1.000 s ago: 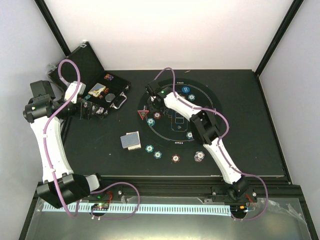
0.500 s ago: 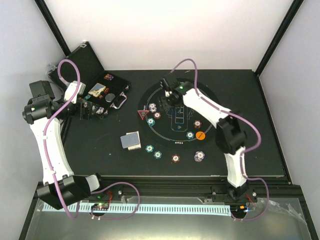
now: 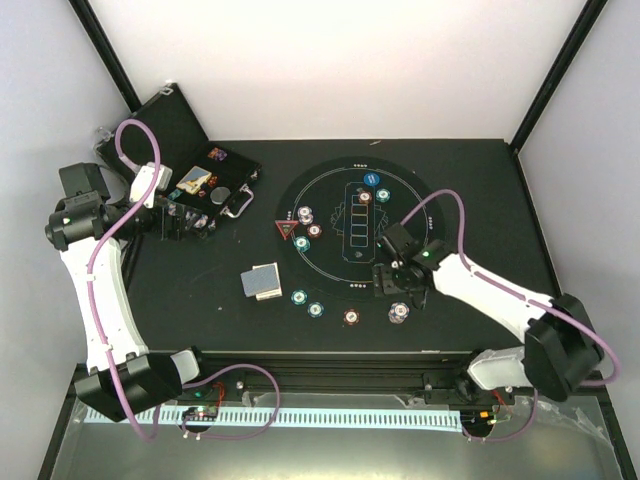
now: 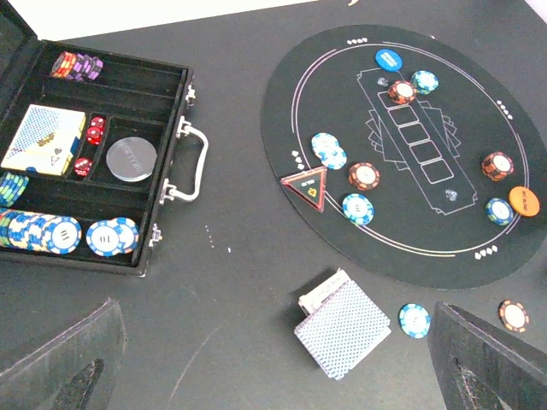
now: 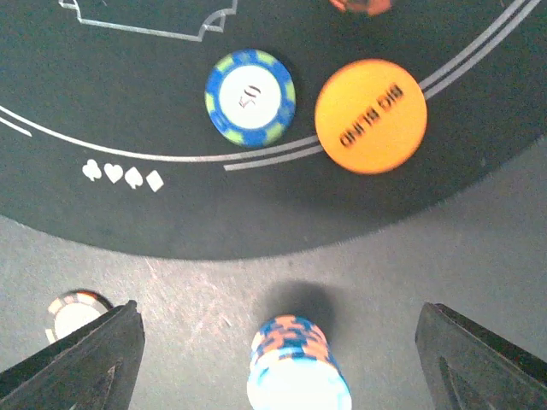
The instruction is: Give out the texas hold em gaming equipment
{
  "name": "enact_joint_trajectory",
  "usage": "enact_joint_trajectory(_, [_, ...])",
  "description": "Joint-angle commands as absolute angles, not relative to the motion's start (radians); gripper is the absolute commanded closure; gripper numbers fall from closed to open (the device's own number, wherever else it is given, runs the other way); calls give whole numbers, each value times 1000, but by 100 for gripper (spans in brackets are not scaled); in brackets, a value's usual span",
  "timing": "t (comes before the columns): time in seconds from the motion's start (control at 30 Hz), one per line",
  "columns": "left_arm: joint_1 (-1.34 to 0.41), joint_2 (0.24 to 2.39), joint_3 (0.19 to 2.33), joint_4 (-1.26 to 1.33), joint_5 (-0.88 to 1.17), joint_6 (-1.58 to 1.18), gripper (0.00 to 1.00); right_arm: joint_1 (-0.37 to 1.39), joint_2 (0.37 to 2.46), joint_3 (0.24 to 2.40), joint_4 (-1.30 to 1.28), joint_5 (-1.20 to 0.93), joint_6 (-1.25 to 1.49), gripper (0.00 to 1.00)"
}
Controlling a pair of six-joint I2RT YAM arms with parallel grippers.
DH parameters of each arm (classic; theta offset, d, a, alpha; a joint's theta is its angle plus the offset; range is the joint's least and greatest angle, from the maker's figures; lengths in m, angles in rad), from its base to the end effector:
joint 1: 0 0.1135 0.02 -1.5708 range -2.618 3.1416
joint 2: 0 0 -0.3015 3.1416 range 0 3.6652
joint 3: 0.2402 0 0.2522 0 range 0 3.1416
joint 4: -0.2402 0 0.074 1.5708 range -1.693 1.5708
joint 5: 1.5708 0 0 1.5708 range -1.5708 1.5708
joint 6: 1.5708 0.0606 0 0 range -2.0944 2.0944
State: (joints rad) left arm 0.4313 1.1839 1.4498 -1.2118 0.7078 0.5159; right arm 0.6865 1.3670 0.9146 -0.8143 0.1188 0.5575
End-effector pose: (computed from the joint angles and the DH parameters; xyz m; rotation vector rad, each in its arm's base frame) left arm 0.1955 0.0466 0.4176 0.3636 2.2374 -0.4084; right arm 0.1946 0.1502 0.2276 -0.1563 2.8194 0.1156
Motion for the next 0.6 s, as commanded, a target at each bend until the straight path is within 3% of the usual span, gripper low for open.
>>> enact_joint_trajectory(0.0, [438,1167,1454,-1213,753,512,1,698,1268,831,-816,139,641,10])
enact_joint_trajectory(0.2, [437,1164,1456,-1215,749,515,1,706,1228,716,-781,88,664,13])
enact_joint_trajectory(0.57, [438,1165,1462,-1215,743,512,1,740,1286,719,-778,92,657,25])
